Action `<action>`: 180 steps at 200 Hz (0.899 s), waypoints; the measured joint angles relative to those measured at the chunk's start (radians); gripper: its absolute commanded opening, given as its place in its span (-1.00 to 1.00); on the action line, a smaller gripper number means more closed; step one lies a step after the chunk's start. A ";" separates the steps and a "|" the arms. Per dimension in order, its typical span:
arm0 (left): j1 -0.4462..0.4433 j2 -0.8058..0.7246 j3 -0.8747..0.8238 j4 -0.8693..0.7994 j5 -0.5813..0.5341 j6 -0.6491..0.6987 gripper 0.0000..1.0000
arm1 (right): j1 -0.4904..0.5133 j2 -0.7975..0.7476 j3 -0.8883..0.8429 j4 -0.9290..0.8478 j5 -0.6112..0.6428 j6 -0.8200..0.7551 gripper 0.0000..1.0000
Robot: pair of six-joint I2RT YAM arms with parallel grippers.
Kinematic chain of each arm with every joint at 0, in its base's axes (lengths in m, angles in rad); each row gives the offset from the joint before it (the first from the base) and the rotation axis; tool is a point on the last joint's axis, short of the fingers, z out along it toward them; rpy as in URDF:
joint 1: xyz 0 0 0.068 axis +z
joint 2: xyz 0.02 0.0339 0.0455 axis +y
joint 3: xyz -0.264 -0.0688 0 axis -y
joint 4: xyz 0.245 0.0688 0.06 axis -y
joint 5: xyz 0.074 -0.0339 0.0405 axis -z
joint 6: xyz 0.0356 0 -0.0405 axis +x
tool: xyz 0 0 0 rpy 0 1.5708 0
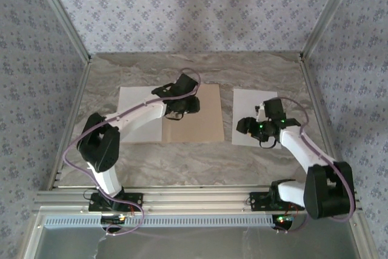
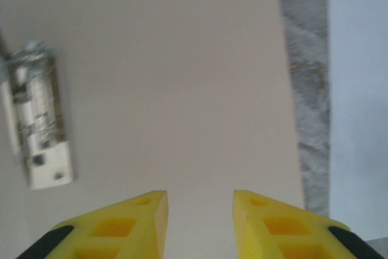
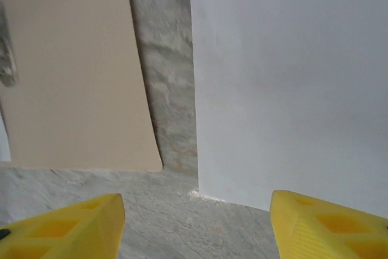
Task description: Put the files into the folder
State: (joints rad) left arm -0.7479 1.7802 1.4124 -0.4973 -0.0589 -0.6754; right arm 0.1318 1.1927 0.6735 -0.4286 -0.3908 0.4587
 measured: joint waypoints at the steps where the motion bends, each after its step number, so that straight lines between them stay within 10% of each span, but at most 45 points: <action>1: -0.002 0.002 0.002 0.002 -0.001 0.001 -0.24 | -0.002 -0.003 0.000 0.001 0.002 0.001 0.41; 113: -0.225 0.338 0.339 0.072 -0.104 0.017 0.36 | -0.376 -0.096 -0.130 0.163 0.063 0.028 0.45; 180: -0.261 0.512 0.542 0.036 -0.091 0.011 0.58 | -0.431 0.004 -0.136 0.198 0.051 0.031 0.49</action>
State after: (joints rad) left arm -1.0084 2.2925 1.9541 -0.4610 -0.1501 -0.6647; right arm -0.2996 1.1969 0.5377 -0.2302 -0.3401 0.4896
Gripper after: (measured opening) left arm 0.785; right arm 0.745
